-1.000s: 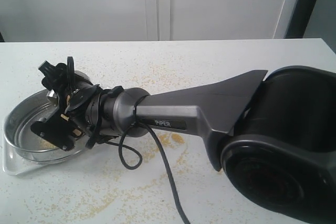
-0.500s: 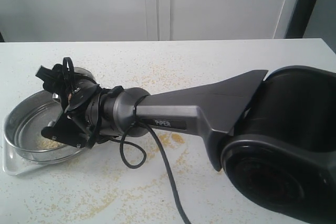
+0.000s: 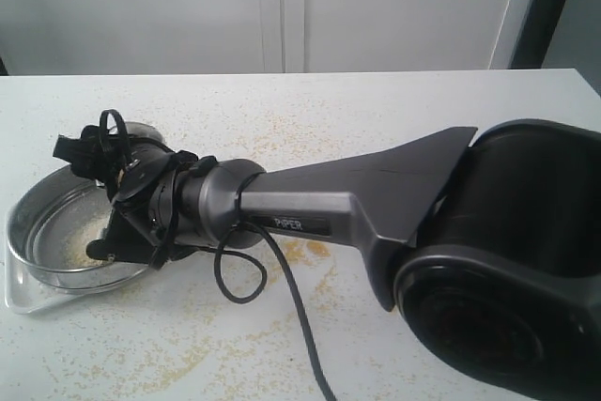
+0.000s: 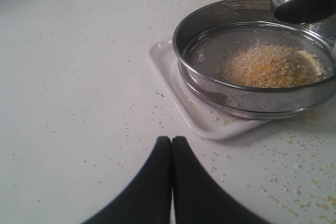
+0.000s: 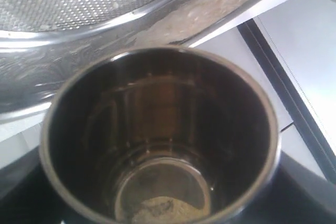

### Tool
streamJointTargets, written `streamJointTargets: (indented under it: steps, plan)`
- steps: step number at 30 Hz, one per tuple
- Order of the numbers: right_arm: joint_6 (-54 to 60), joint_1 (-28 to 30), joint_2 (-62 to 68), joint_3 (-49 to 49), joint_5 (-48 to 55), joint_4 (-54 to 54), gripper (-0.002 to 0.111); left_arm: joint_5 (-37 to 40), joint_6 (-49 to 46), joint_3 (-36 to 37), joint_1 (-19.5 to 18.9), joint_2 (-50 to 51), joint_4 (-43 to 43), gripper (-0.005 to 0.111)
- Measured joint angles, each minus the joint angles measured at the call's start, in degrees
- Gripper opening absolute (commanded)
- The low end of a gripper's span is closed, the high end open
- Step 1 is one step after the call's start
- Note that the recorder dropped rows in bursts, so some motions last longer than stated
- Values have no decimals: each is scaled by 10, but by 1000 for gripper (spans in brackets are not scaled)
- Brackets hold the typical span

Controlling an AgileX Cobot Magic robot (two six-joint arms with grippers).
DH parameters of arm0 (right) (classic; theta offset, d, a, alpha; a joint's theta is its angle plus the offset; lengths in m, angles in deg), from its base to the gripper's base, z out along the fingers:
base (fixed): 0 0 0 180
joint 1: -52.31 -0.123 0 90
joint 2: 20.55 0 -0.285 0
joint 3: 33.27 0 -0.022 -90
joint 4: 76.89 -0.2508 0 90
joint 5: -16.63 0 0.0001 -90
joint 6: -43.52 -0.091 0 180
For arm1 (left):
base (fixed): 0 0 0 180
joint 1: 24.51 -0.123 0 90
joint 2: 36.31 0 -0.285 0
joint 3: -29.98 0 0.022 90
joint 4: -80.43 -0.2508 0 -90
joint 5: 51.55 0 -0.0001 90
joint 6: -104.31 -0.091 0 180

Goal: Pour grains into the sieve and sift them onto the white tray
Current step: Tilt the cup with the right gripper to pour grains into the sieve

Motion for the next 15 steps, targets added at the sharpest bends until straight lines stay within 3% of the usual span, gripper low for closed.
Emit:
streamJointTargets:
  steps: [15]
  plan:
    - [8,-6,0,-18,16,0,0,0,0,0,0,0,0,1]
